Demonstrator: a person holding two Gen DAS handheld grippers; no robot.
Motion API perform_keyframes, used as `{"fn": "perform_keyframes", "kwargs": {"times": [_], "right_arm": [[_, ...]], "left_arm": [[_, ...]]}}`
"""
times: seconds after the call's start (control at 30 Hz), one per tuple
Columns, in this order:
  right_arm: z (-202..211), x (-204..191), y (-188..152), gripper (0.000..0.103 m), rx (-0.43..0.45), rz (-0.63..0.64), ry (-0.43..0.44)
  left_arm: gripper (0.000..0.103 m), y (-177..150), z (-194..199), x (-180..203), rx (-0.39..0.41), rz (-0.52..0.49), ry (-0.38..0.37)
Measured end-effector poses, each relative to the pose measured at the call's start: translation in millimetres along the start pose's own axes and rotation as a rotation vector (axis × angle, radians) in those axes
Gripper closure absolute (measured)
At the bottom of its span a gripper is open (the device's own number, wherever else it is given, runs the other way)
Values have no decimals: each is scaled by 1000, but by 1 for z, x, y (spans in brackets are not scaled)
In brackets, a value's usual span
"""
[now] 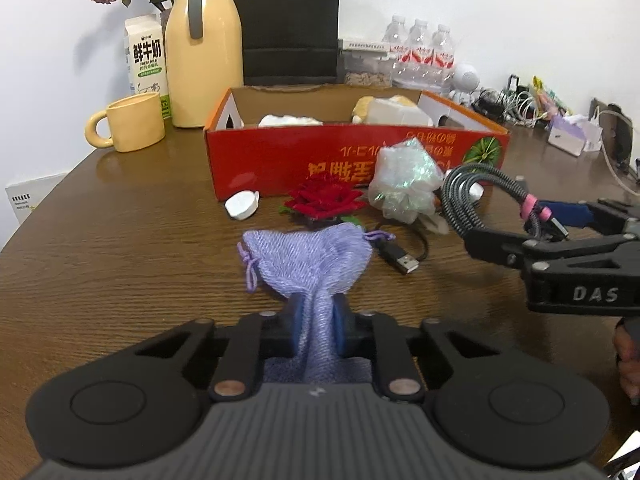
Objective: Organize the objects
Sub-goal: 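Grasp the purple pouch with the left gripper while the right gripper grasps the braided cable, then carry the pouch and cable with both grippers over the box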
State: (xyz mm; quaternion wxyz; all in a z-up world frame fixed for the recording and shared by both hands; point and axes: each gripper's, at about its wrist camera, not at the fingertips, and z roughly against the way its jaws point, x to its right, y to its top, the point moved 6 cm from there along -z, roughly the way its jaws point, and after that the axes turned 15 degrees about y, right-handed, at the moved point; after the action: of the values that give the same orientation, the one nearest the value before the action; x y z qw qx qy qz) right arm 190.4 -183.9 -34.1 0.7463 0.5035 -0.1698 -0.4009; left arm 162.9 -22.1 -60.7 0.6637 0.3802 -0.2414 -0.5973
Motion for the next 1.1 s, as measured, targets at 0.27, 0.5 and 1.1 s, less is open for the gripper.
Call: {"fn": "perform_keyframes", "kwargs": {"times": [0.27,0.5,1.1], "right_arm": [[3,-3,0,12,15,18,-7],[7,-6,7,12,38,33,-5],[-38,6,108,12,169,88,-55]], "left_arm": [[91,13,17,-8,65,26,-18],[91,37,35,-14,161,44,-37],[91,154,-12,-12,320,143,-33]]}}
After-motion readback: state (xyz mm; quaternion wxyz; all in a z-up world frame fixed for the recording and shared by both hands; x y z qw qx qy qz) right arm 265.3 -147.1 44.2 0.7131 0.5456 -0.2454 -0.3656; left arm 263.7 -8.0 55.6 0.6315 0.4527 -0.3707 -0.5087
